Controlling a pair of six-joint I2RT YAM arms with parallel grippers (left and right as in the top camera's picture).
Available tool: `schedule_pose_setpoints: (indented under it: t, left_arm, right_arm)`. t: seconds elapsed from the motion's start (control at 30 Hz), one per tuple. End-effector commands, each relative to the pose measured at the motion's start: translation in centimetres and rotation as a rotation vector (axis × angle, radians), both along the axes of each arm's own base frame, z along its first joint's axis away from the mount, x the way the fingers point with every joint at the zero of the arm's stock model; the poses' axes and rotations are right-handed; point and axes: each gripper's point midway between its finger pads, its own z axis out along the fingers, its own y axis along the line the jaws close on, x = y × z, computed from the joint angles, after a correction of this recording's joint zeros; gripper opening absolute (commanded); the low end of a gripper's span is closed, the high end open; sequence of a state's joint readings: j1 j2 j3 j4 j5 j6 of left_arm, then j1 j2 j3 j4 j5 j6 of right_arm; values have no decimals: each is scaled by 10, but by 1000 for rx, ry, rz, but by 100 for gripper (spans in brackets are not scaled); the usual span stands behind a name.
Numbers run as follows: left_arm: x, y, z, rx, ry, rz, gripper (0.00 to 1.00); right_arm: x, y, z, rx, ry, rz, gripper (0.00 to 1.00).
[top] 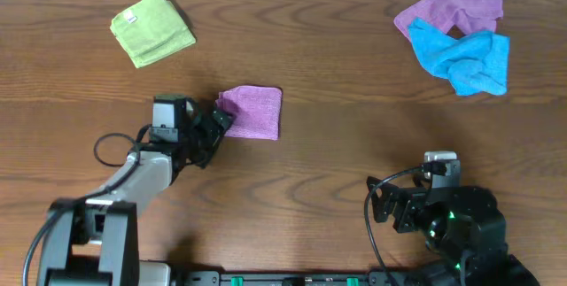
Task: Fold the cloth
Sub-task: 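Grasp the folded purple cloth with the left gripper and lift it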
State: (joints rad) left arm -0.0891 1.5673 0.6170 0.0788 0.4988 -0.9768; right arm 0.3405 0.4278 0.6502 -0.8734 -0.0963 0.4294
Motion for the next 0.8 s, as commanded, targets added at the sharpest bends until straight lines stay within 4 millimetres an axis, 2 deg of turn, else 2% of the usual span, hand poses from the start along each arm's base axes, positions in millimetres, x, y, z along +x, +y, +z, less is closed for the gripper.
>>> schedule_pose_setpoints:
  t: [0.0,0.17,0.27,0.33,0.43,0.6,0.77]
  left_arm:
    - [-2,-5,-13,-15,41,12,95]
    - [7,-13,-22,-28,22,10,96]
    - [10,-17,-29,-30,19,8,100]
    - [11,-19,-35,-28,18,4,86]
    - [13,-20,-43,-27,20,3,79]
    - [15,-20,-55,-25,24,2,44]
    - [20,-21,-53,-11,-25,-33,13]
  right_arm:
    - [0,-2,-4,4,11,-17,99]
    - [0,-2,-4,4,11,-17,99]
    - [0,-2,-4,4,11,-17,99]
    - [0,-2,-4,4,11,-17,99]
    - [0,-2,-4,4,11,-17,99]
    - [0,-2,-4,4,11,-17,99]
    - [0,-2,-4,4,11,-17,99]
